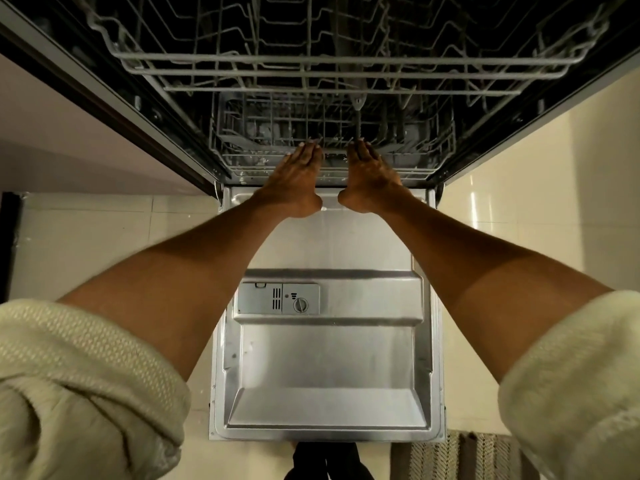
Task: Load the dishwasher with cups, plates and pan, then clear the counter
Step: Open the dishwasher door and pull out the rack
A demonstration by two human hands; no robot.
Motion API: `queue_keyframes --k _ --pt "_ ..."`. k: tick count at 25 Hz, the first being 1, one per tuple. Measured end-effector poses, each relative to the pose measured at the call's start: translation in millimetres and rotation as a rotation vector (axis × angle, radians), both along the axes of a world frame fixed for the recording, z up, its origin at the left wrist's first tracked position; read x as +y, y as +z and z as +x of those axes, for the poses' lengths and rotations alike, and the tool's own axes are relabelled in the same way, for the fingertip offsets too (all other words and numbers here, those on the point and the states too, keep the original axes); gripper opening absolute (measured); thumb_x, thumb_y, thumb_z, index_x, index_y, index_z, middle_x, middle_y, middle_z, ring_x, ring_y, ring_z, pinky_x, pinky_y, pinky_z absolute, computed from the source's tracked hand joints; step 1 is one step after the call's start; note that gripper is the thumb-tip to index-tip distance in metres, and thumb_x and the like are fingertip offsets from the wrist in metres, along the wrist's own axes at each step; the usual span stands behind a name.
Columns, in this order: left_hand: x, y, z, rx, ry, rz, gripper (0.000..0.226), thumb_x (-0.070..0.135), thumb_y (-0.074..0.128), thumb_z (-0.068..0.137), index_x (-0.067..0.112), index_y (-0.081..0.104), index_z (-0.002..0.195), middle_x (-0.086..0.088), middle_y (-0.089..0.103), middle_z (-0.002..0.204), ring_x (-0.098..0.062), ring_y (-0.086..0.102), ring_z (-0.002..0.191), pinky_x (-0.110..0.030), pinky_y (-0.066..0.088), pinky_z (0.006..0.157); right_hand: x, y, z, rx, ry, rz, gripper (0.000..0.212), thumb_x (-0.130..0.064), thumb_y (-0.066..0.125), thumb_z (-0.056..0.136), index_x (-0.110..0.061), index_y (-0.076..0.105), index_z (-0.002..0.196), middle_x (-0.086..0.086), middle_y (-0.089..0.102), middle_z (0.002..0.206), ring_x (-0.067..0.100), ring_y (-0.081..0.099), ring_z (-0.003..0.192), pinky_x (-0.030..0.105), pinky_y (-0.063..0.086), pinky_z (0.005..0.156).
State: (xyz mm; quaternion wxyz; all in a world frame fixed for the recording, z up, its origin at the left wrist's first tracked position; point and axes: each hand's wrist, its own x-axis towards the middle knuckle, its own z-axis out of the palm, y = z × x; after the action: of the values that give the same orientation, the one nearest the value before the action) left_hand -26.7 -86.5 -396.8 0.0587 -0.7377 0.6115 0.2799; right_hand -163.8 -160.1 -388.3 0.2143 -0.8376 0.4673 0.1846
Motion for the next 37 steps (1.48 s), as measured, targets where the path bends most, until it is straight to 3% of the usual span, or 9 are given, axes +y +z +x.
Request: queue_keyframes --k 8,18,22,27,34,37 --pt "23.6 7.9 -11.8 0.124 0.112 0.003 0.099 0.015 0.064 0.082 0.014 0.002 0.159 -0.005 -0.002 0.167 -0.021 0.002 0.154 -0.035 0.008 0.125 20.9 5.3 -11.0 0.002 0.013 -0.003 0.102 -0.034 0.072 0.085 -0.01 0.008 0.161 0.012 0.009 0.168 0.03 0.013 0.154 0.042 0.02 0.125" --pt "87.4 18.0 -48.5 0.156 0.163 0.058 0.097 0.012 0.063 0.082 0.013 0.004 0.159 -0.005 0.0 0.167 -0.018 0.001 0.153 -0.03 0.004 0.124 85.3 7.9 -47.7 0.002 0.025 0.077 0.104 -0.036 0.074 0.08 -0.006 0.012 0.159 0.013 0.017 0.165 0.029 0.014 0.153 0.039 0.018 0.125" --pt "117.1 20.2 -60.7 0.155 0.155 0.095 0.1 0.025 0.071 0.084 0.013 0.006 0.159 -0.004 0.002 0.167 -0.019 0.002 0.153 -0.033 0.005 0.125 116.5 15.8 -58.2 0.02 0.018 0.114 0.102 -0.044 0.075 0.08 -0.007 0.02 0.157 0.012 0.027 0.16 0.029 0.024 0.149 0.037 0.022 0.124" --pt "163.3 25.6 -84.7 0.187 0.19 0.152 0.095 0.014 0.066 0.084 0.015 0.009 0.159 -0.003 0.005 0.167 -0.02 0.003 0.153 -0.028 0.003 0.123 166.8 23.1 -87.8 0.011 0.04 0.144 0.093 -0.035 0.075 0.077 -0.007 0.03 0.153 0.009 0.038 0.151 0.027 0.033 0.141 0.033 0.029 0.119" --pt "235.0 29.9 -118.5 0.198 0.14 0.255 0.088 0.017 0.062 0.088 0.016 0.011 0.159 -0.001 0.007 0.167 -0.019 0.003 0.153 -0.027 0.0 0.123 235.0 32.8 -121.6 0.09 0.052 0.234 0.083 -0.034 0.065 0.085 -0.01 0.029 0.155 0.007 0.032 0.159 0.024 0.026 0.148 0.031 0.019 0.123" --pt "263.6 27.5 -128.6 0.203 0.137 0.288 0.086 0.02 0.061 0.088 0.016 0.012 0.159 -0.002 0.009 0.166 -0.019 0.005 0.153 -0.026 -0.001 0.122 259.0 35.5 -133.2 0.113 0.006 0.304 0.079 -0.033 0.066 0.085 -0.012 0.033 0.154 0.006 0.035 0.159 0.025 0.029 0.147 0.032 0.027 0.12"
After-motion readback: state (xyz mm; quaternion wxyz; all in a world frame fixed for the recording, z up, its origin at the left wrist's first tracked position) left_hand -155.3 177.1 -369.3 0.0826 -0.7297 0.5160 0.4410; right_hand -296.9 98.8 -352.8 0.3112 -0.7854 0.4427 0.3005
